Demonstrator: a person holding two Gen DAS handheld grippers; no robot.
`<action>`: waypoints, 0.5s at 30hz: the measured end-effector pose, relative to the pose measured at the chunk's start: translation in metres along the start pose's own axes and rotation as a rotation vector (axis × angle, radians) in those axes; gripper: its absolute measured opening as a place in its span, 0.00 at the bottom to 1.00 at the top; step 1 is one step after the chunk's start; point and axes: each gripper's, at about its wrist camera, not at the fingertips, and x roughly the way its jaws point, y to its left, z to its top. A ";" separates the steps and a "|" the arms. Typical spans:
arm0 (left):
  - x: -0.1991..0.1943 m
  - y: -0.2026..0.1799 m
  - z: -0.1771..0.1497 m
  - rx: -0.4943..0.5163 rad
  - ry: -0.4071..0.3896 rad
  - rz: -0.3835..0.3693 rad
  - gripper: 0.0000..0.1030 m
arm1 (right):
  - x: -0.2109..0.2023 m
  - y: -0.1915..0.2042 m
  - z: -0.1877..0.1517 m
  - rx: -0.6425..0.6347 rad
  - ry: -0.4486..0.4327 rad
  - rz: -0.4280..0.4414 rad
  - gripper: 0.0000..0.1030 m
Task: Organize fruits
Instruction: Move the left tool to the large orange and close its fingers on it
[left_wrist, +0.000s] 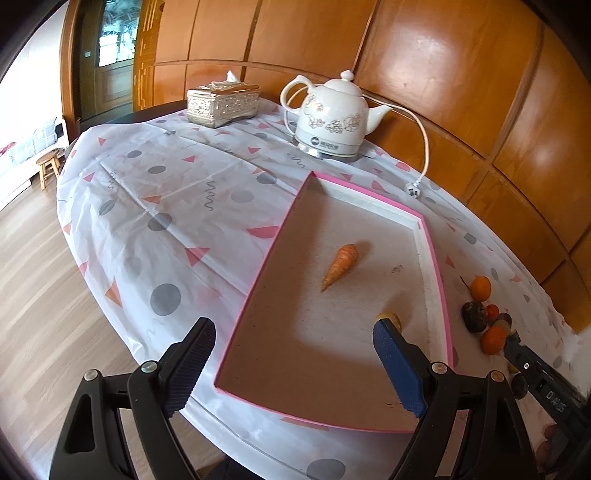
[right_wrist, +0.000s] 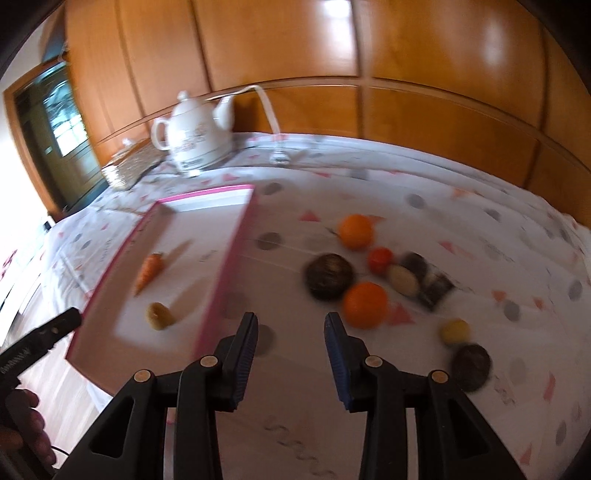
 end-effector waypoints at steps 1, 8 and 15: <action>0.000 -0.001 0.000 0.005 0.000 -0.004 0.85 | -0.002 -0.006 -0.002 0.011 -0.002 -0.013 0.37; 0.000 -0.011 -0.003 0.039 0.008 -0.020 0.85 | -0.012 -0.057 -0.022 0.137 -0.004 -0.102 0.37; -0.002 -0.019 -0.003 0.074 0.001 -0.033 0.85 | -0.019 -0.089 -0.036 0.215 -0.001 -0.155 0.37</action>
